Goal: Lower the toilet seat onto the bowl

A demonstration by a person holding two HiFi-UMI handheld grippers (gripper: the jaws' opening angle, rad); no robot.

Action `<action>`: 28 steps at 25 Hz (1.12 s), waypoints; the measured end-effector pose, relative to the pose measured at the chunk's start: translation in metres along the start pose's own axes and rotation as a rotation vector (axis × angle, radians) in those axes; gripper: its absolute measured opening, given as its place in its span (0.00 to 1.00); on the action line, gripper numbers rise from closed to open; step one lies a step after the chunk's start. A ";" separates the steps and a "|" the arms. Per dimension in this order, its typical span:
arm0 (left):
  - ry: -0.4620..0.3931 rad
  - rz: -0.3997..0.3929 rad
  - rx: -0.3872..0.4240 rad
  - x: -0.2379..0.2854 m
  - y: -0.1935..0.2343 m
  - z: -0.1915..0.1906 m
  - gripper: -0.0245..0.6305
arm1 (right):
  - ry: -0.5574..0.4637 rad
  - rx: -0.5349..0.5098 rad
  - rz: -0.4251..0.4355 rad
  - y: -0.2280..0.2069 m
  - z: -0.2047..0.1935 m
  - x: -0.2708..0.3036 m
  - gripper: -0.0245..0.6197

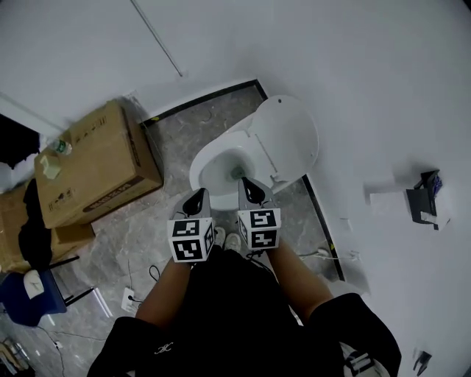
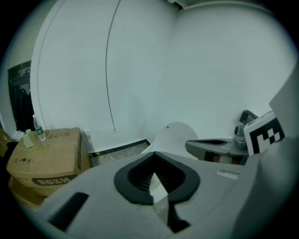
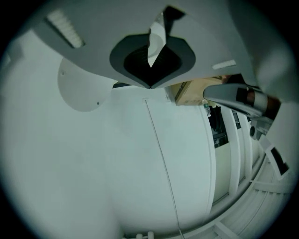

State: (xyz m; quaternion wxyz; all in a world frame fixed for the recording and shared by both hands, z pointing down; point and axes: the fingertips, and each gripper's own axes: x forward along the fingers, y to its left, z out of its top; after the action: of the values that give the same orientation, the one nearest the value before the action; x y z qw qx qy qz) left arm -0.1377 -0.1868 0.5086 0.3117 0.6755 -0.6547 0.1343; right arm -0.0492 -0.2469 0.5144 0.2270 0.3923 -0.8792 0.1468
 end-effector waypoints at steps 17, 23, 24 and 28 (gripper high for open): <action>-0.243 -0.101 0.200 -0.040 -0.082 0.143 0.05 | -0.379 0.097 -0.198 -0.057 0.159 -0.122 0.05; -0.303 -0.120 0.232 -0.042 -0.104 0.168 0.05 | -0.422 0.073 -0.210 -0.068 0.172 -0.138 0.05; -0.306 -0.122 0.239 -0.041 -0.107 0.170 0.05 | -0.424 0.072 -0.210 -0.070 0.172 -0.139 0.05; -0.310 -0.136 0.266 -0.035 -0.121 0.175 0.05 | -0.432 0.075 -0.213 -0.077 0.173 -0.143 0.05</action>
State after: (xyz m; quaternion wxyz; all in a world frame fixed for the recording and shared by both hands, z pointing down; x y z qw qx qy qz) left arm -0.0645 -0.2699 0.3236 0.1236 0.7658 -0.6243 0.0928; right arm 0.0438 -0.2835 0.2990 0.0333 0.5132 -0.8550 0.0673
